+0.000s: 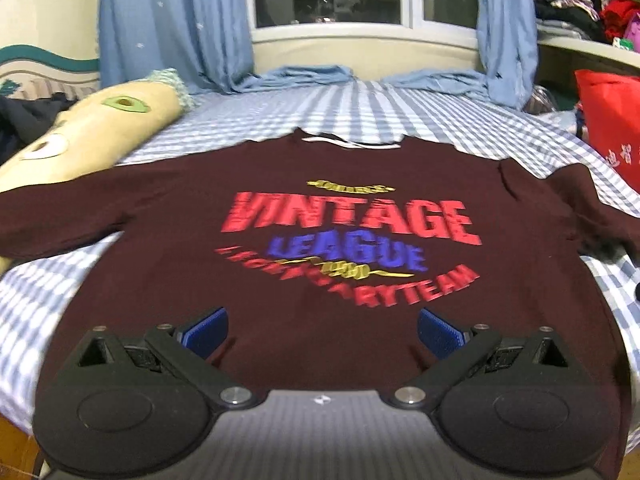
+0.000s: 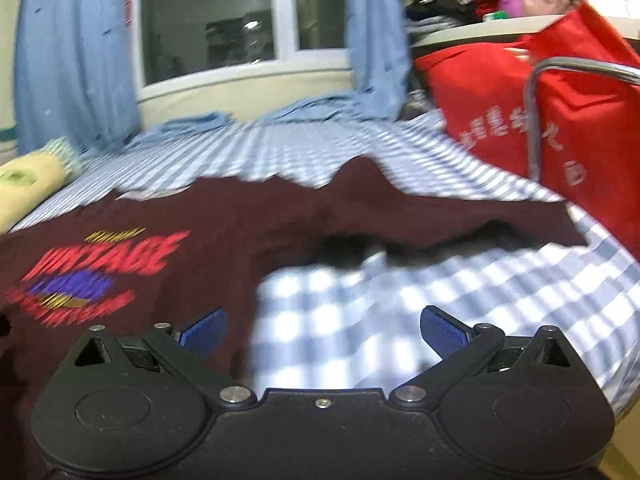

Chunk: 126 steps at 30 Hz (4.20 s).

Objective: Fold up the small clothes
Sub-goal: 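Move the right gripper to the sleeve cuff near the red bag and grasp it, then lift the held sleeve with the right gripper, lay it across the shirt body, release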

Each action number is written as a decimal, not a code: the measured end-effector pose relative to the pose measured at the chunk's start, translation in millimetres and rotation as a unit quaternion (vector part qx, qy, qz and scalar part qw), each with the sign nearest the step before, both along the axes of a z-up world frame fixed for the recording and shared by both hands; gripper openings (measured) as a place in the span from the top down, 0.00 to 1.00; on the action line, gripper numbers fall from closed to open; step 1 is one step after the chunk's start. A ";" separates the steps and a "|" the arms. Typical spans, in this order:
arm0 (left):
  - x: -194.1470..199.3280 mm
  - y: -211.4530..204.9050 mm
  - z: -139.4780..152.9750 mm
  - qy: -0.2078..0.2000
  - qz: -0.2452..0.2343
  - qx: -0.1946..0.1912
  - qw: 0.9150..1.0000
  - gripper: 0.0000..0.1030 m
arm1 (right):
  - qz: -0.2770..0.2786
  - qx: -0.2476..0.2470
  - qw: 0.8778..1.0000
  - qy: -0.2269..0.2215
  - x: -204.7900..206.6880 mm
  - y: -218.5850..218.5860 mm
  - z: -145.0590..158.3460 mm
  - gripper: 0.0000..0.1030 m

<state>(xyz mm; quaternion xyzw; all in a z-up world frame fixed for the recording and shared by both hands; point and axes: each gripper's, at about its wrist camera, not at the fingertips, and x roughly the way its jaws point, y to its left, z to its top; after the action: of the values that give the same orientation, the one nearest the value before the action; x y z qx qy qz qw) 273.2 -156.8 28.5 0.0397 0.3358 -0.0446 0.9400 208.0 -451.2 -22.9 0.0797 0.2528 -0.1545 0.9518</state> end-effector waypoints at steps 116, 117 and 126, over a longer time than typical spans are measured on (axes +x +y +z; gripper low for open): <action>74.6 47.7 -22.7 -0.045 0.036 -0.055 0.997 0.01 | 0.125 -0.147 0.981 0.001 34.5 45.1 11.2 0.00; 75.9 44.9 -27.7 -0.043 0.037 -0.046 0.997 0.01 | 0.105 -0.162 0.981 0.003 37.6 38.7 5.0 0.00; 79.7 53.2 -53.9 -0.024 0.051 -0.062 0.996 0.01 | 0.088 -0.219 0.972 0.019 80.0 22.5 -29.0 0.08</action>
<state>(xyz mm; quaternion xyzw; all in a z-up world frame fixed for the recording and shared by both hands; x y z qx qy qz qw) 352.9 -103.6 -25.4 -0.0349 0.3109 -0.0164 0.9496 288.0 -428.7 -51.9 -0.1561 0.2367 -0.1230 0.9510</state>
